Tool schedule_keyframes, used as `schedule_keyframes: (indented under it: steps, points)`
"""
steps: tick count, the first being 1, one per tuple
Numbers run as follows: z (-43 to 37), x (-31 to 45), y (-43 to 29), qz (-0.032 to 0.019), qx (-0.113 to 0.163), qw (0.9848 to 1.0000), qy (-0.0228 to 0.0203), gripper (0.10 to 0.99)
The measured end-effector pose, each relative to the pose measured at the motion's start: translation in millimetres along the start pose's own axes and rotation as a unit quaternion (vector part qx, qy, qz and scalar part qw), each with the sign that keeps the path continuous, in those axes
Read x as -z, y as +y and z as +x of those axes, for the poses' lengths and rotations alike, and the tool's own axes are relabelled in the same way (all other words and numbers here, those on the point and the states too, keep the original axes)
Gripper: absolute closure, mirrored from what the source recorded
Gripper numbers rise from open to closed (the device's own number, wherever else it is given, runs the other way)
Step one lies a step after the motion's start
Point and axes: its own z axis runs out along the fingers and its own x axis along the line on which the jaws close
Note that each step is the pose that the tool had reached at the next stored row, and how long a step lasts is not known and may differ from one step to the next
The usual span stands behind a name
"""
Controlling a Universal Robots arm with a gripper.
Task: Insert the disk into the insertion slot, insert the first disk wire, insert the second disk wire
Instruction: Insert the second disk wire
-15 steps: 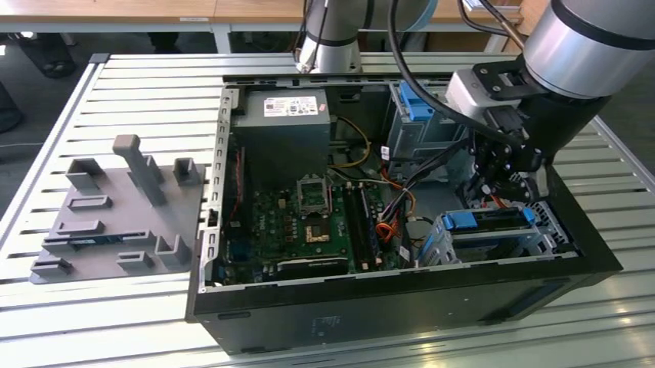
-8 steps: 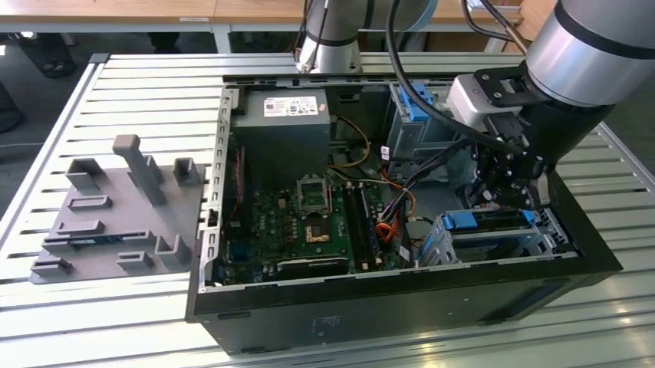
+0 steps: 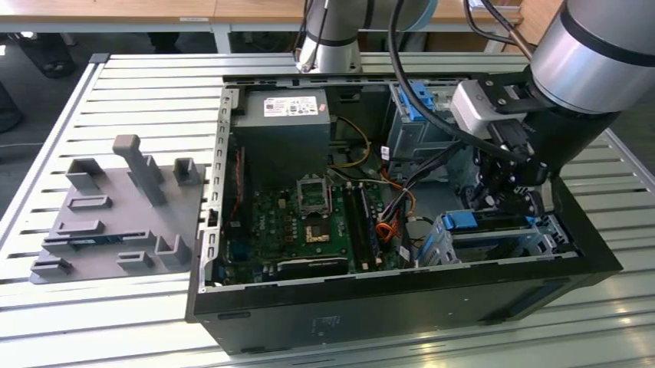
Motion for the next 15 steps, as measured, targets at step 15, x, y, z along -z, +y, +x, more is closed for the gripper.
schedule_keyframes:
  steps: [15]
  points:
    - [5.1, -0.4, -2.8, 0.0001, -0.001, 1.0, 0.0, 0.937]
